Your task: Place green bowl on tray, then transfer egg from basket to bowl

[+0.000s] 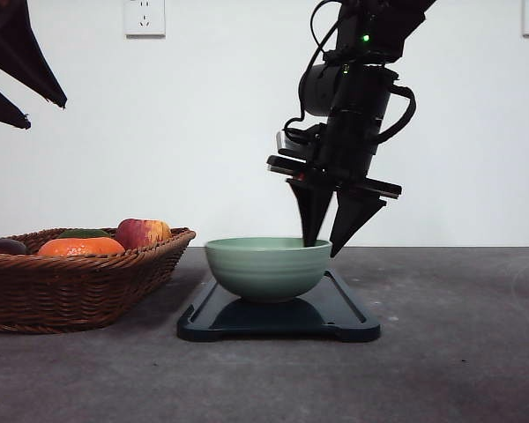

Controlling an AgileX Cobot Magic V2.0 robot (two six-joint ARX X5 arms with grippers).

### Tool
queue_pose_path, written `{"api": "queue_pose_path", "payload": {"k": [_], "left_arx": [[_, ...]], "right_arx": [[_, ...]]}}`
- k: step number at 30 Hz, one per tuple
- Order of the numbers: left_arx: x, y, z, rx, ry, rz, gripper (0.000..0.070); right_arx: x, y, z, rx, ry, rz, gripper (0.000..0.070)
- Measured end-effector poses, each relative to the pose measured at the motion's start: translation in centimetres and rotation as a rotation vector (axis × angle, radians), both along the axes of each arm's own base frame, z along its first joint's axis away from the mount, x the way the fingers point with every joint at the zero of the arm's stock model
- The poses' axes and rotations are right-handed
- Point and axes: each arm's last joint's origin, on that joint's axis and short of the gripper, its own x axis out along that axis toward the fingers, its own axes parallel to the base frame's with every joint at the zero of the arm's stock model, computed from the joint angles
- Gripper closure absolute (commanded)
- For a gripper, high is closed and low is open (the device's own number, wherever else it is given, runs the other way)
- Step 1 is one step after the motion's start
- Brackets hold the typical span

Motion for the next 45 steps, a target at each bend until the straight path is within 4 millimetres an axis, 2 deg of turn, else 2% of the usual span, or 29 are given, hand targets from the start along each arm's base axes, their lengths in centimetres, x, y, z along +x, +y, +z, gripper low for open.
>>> {"api": "queue_pose_path", "payload": {"k": [5, 11, 14, 17, 23, 30, 37, 45], "left_arx": [[0.0, 0.0, 0.0, 0.001, 0.002, 0.000, 0.0390], [0.0, 0.0, -0.1, 0.001, 0.009, 0.000, 0.0390], [-0.1, 0.0, -0.2, 0.004, 0.026, 0.000, 0.0390], [-0.2, 0.0, -0.4, 0.007, 0.045, 0.000, 0.0390], [-0.3, 0.0, -0.5, 0.009, 0.059, 0.000, 0.0390], [-0.3, 0.0, -0.5, 0.009, 0.059, 0.000, 0.0390], [-0.4, 0.1, -0.5, 0.010, 0.067, 0.000, 0.0390], [-0.6, 0.1, -0.9, 0.017, 0.113, 0.000, 0.0389]], "right_arx": [[0.0, 0.0, 2.2, 0.001, -0.005, 0.001, 0.0416], [-0.7, -0.2, 5.6, 0.052, -0.115, 0.004, 0.0424], [-1.6, -0.6, 7.5, 0.096, -0.201, 0.007, 0.0424], [-2.9, -1.2, 8.3, 0.129, -0.267, 0.008, 0.0424], [-6.2, -2.8, 7.2, 0.183, -0.370, 0.010, 0.0424], [-12.2, -5.9, 5.6, 0.247, -0.507, 0.006, 0.0424], [-17.7, -9.4, 3.1, 0.243, -0.535, -0.019, 0.0424], [-22.6, -12.1, 1.8, 0.253, -0.575, -0.042, 0.0424]]}}
